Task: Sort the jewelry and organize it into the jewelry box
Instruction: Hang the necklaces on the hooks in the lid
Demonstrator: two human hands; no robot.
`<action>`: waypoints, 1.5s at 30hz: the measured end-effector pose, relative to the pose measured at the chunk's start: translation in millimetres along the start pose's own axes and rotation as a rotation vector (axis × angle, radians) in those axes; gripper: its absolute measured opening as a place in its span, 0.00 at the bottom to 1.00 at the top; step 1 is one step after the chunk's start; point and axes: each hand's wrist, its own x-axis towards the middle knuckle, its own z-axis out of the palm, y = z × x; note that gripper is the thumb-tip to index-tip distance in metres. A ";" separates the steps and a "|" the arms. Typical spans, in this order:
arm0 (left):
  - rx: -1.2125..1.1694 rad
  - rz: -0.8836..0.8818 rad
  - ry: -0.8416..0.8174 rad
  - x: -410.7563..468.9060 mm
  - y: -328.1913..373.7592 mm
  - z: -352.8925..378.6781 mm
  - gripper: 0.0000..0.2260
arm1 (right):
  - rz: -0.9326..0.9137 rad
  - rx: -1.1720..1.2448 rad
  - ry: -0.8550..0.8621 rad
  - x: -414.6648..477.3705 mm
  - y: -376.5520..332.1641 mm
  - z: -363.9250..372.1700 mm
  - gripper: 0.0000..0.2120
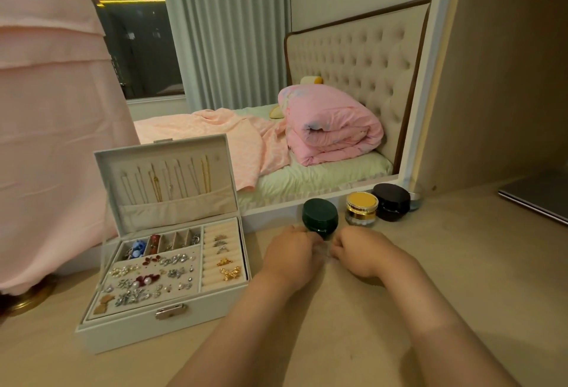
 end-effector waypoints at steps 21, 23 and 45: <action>-1.187 -0.159 -0.066 -110.1 -44.2 -145.9 0.13 | -0.439 1.202 -0.136 -68.8 -126.2 -42.7 0.11; -1.138 -0.167 -0.070 -122.6 -56.2 -157.3 0.11 | -0.437 1.187 -0.194 -70.3 -141.5 -43.0 0.12; -0.658 -0.325 -0.002 -163.3 -157.2 -189.6 0.02 | -0.309 0.920 -0.299 -39.1 -215.2 -9.3 0.07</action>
